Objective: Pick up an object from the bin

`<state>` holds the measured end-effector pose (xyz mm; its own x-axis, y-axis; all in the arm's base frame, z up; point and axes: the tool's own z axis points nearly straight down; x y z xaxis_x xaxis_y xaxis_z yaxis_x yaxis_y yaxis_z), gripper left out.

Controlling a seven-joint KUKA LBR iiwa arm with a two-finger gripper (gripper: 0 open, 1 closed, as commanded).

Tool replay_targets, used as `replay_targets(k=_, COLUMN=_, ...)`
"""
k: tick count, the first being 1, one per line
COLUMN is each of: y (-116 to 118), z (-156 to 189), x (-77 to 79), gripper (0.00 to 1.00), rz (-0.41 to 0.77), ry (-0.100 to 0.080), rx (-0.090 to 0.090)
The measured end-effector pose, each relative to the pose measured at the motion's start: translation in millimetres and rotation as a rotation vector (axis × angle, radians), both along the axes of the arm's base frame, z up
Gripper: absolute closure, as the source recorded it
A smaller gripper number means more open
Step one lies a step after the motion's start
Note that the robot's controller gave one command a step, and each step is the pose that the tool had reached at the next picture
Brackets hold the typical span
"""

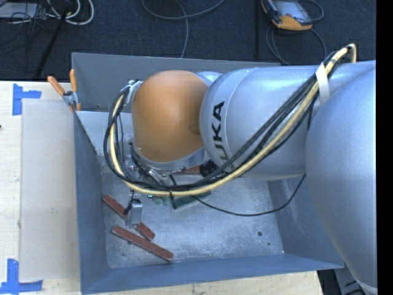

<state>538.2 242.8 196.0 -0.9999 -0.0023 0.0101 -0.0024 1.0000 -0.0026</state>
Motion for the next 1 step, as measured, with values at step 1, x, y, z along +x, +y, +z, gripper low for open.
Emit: replay_targets(k=1, y=-20.4, z=-130.4, x=7.0, gripper=0.0, rz=0.063, ry=0.0, rx=0.0)
